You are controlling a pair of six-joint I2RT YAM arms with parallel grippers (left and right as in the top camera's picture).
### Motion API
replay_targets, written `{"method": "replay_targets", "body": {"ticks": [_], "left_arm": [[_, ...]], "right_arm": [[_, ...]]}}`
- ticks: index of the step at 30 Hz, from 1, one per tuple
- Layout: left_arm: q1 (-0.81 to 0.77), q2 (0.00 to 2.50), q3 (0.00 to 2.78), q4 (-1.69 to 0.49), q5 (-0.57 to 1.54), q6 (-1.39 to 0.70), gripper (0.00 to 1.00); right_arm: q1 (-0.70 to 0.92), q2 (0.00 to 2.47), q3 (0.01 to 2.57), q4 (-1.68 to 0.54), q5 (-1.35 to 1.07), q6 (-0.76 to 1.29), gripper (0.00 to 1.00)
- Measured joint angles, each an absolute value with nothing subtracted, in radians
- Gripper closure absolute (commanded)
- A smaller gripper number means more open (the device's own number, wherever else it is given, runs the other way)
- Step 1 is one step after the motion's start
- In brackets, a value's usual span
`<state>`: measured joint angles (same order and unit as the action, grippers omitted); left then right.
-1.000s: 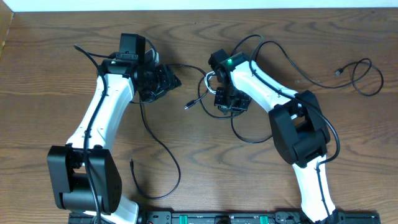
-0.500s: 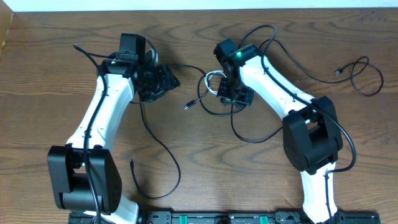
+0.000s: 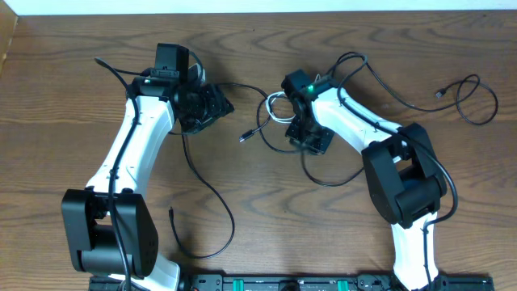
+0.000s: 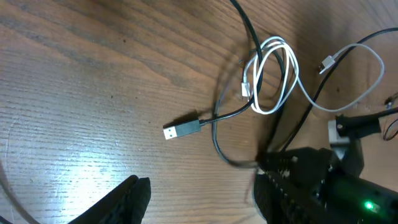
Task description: Untangle cables
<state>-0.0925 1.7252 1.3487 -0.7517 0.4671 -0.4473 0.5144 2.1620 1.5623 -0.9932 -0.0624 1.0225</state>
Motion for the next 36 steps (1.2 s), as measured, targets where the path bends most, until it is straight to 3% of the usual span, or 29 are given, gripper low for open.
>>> {"method": "replay_targets", "body": {"ticks": [8, 15, 26, 36], "left_arm": [[-0.093, 1.725, 1.349, -0.754, 0.465, -0.447, 0.4], [-0.093, 1.725, 1.349, -0.754, 0.465, -0.447, 0.4], [-0.093, 1.725, 1.349, -0.738, 0.465, -0.448, 0.39], [-0.131, 1.726, 1.349, -0.667, 0.465, -0.448, 0.27]], "right_arm": [[0.508, 2.159, 1.561, -0.991, -0.038, 0.962, 0.99], [0.457, 2.154, 1.604, -1.052, -0.072, 0.747, 0.99], [0.422, 1.851, 1.655, -1.039, -0.127, 0.468, 0.99], [0.352, 1.767, 1.656, -1.029, -0.136, 0.436, 0.99]]}}
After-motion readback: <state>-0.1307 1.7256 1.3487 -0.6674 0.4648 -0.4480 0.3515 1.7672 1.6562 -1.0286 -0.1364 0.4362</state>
